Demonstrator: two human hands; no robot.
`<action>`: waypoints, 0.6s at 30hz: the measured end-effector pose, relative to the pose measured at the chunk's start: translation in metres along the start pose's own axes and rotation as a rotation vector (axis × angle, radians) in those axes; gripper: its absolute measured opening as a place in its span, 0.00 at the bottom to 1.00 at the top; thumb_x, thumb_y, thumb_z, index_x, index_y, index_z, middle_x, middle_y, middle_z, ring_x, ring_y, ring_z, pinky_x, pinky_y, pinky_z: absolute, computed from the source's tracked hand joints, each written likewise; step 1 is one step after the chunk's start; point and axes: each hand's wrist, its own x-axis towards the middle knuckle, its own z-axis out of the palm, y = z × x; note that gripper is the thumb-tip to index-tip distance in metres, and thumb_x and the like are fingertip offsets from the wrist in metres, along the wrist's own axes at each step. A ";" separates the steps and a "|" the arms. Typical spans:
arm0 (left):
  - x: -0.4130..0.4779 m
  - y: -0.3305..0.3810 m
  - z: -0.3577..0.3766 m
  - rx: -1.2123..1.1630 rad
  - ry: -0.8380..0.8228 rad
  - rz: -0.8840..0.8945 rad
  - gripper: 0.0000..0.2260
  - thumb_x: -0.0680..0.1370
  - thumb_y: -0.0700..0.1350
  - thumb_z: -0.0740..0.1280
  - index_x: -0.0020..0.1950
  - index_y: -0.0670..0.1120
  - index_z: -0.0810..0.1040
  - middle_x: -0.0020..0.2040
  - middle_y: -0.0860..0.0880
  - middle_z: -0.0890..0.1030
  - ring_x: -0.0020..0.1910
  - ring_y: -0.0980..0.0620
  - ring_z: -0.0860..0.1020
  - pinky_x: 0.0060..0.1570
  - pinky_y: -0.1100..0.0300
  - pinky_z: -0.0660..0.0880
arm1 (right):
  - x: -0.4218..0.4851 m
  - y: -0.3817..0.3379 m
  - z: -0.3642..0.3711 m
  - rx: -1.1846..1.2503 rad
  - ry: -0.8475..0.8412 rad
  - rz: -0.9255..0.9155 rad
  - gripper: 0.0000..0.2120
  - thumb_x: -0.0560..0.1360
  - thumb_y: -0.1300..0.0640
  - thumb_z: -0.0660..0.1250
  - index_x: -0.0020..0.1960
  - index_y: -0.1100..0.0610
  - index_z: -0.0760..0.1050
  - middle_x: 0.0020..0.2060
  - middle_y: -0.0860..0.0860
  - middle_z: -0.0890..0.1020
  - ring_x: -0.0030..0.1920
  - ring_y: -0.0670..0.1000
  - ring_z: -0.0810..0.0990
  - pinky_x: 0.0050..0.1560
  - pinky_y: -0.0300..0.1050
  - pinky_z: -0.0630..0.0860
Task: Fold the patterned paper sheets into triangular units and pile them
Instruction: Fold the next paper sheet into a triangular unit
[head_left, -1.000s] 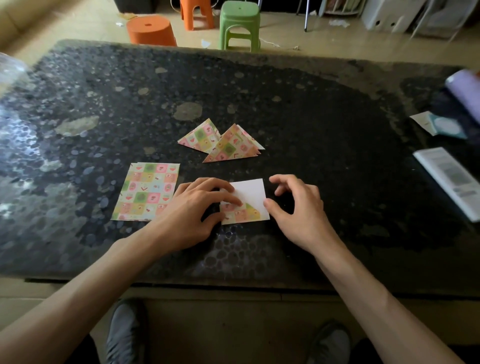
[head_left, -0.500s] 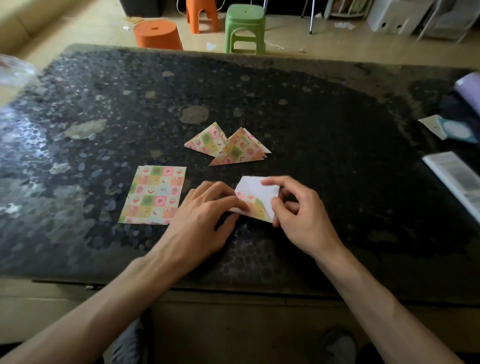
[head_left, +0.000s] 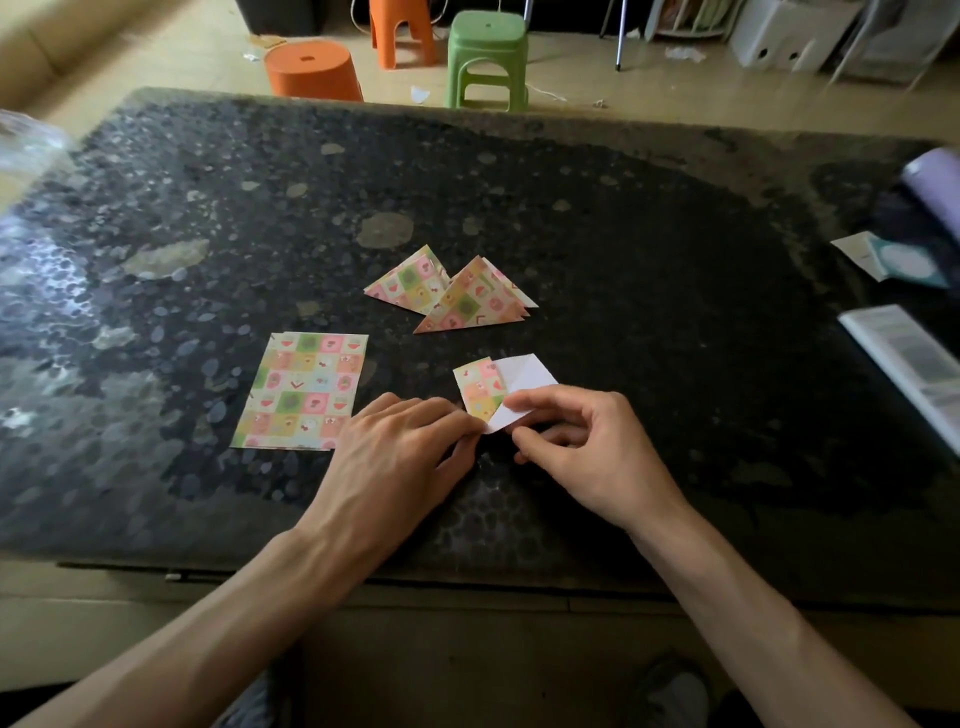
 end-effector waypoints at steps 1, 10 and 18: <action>0.001 0.000 -0.001 -0.013 0.004 -0.008 0.06 0.81 0.48 0.70 0.55 0.52 0.86 0.52 0.56 0.86 0.47 0.56 0.83 0.46 0.57 0.77 | 0.001 0.001 -0.004 -0.126 0.025 -0.060 0.16 0.76 0.59 0.75 0.61 0.45 0.83 0.51 0.39 0.84 0.46 0.40 0.85 0.46 0.34 0.81; 0.002 -0.019 -0.005 -0.119 -0.115 0.055 0.07 0.79 0.49 0.72 0.56 0.54 0.85 0.56 0.59 0.84 0.57 0.59 0.81 0.55 0.53 0.76 | 0.008 0.019 -0.023 -0.655 0.034 -0.401 0.12 0.71 0.51 0.80 0.54 0.44 0.87 0.60 0.45 0.76 0.63 0.49 0.70 0.59 0.52 0.74; -0.002 -0.015 -0.006 -0.046 -0.146 0.081 0.11 0.79 0.60 0.68 0.56 0.58 0.85 0.56 0.59 0.81 0.55 0.57 0.79 0.51 0.56 0.73 | 0.003 0.014 -0.011 -0.679 -0.045 -0.504 0.07 0.76 0.47 0.73 0.53 0.46 0.86 0.48 0.41 0.83 0.51 0.45 0.76 0.51 0.46 0.71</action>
